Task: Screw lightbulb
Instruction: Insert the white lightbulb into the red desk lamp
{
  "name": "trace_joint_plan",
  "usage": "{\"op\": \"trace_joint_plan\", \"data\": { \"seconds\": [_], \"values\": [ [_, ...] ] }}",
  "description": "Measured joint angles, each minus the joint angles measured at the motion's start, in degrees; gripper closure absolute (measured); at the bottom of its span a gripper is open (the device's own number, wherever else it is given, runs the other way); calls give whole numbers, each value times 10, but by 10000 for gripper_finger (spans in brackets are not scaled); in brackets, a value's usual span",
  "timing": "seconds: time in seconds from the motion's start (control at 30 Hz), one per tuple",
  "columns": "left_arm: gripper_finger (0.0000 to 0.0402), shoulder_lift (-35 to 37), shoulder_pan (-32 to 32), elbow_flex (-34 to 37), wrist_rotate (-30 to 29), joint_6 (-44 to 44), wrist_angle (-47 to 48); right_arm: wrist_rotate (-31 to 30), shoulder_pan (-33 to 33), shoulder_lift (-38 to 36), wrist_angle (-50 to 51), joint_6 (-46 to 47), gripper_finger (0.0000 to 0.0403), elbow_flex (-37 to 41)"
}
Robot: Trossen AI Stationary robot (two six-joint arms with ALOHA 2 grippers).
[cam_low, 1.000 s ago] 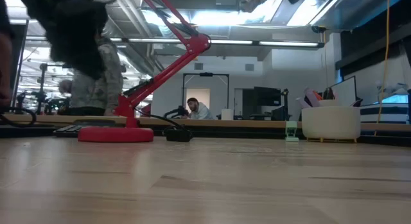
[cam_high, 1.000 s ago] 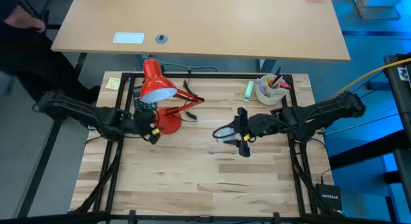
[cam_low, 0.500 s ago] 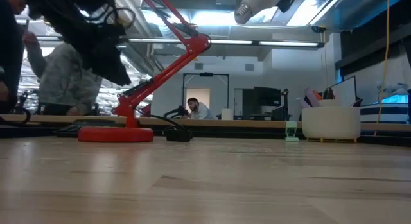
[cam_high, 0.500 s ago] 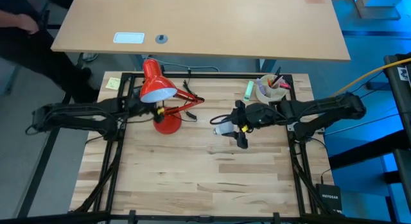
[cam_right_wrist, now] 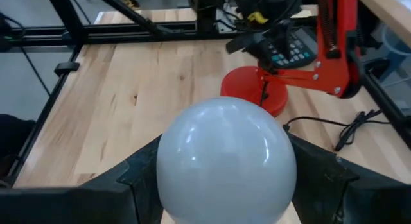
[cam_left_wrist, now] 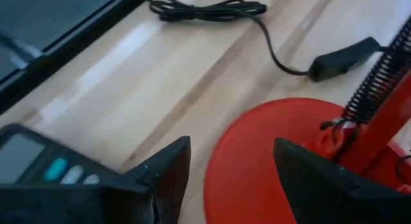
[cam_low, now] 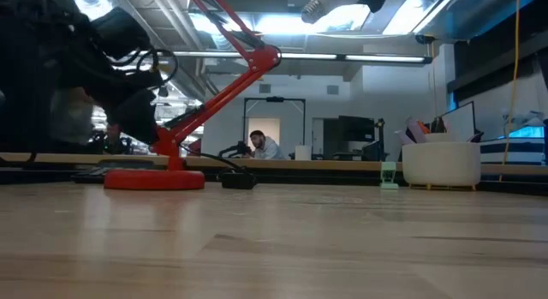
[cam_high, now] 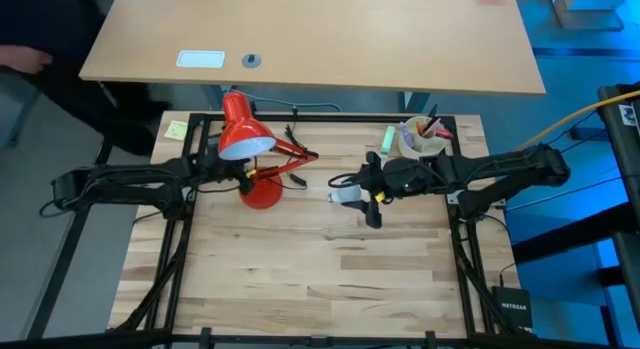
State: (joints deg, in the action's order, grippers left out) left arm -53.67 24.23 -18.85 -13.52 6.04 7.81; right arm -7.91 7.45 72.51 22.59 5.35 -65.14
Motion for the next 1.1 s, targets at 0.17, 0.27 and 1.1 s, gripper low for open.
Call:
{"op": "trace_joint_plan", "data": {
  "seconds": [0.17,0.27,1.1],
  "values": [
    [188,-13,-2,22,19,0,-33,-11,-1,0,-6,2,146,0],
    [188,-12,-13,26,65,22,-36,-19,0,0,-7,2,146,0],
    [188,-41,-164,6,90,132,-29,-63,0,-5,-54,-3,146,0]
  ]
}}
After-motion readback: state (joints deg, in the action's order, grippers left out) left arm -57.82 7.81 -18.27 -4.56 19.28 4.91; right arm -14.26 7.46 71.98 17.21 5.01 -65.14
